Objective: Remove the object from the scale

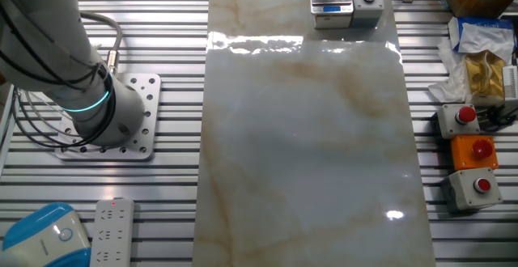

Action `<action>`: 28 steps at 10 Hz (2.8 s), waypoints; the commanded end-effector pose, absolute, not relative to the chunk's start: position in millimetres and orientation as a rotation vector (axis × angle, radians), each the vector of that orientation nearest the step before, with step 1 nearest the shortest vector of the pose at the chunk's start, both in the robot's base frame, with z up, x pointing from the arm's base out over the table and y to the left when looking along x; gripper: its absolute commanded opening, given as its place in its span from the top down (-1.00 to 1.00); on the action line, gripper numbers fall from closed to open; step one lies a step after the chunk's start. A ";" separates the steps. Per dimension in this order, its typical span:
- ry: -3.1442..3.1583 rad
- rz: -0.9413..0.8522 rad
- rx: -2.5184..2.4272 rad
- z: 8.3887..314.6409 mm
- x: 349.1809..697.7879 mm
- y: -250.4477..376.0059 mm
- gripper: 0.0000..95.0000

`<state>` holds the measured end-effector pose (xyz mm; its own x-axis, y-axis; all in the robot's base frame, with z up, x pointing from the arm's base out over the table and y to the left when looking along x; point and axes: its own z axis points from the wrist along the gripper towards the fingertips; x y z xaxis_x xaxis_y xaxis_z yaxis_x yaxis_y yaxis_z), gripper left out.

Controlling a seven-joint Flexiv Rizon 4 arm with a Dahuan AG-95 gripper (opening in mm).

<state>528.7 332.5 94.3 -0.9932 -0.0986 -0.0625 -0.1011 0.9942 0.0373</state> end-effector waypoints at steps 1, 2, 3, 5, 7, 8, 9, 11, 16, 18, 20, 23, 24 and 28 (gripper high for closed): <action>3.064 0.055 -0.300 94.8 528.9 333.3 -0.20; 3.058 0.054 -0.344 95.3 529.1 333.4 -0.20; 3.047 0.051 -0.430 95.6 529.7 333.6 -0.20; 3.021 0.046 -0.581 97.7 533.6 335.0 -0.20; 3.013 0.037 -0.653 105.6 549.3 340.1 -0.20; 3.009 0.034 -0.669 106.1 554.3 341.9 -0.20; 3.002 0.032 -0.682 103.3 560.5 342.9 -0.20; 2.994 0.022 -0.702 98.7 566.0 342.5 -0.20; 2.957 0.002 -0.835 98.8 568.2 331.5 -0.20; 2.951 0.002 -0.855 98.4 568.2 330.9 -0.20; 2.944 -0.001 -0.864 96.0 568.0 330.5 -0.20; 2.942 -0.009 -0.854 93.9 567.9 330.2 0.60; 2.941 -0.008 -0.853 93.6 567.9 330.2 0.60; 2.939 -0.016 -0.844 93.2 567.7 330.1 1.00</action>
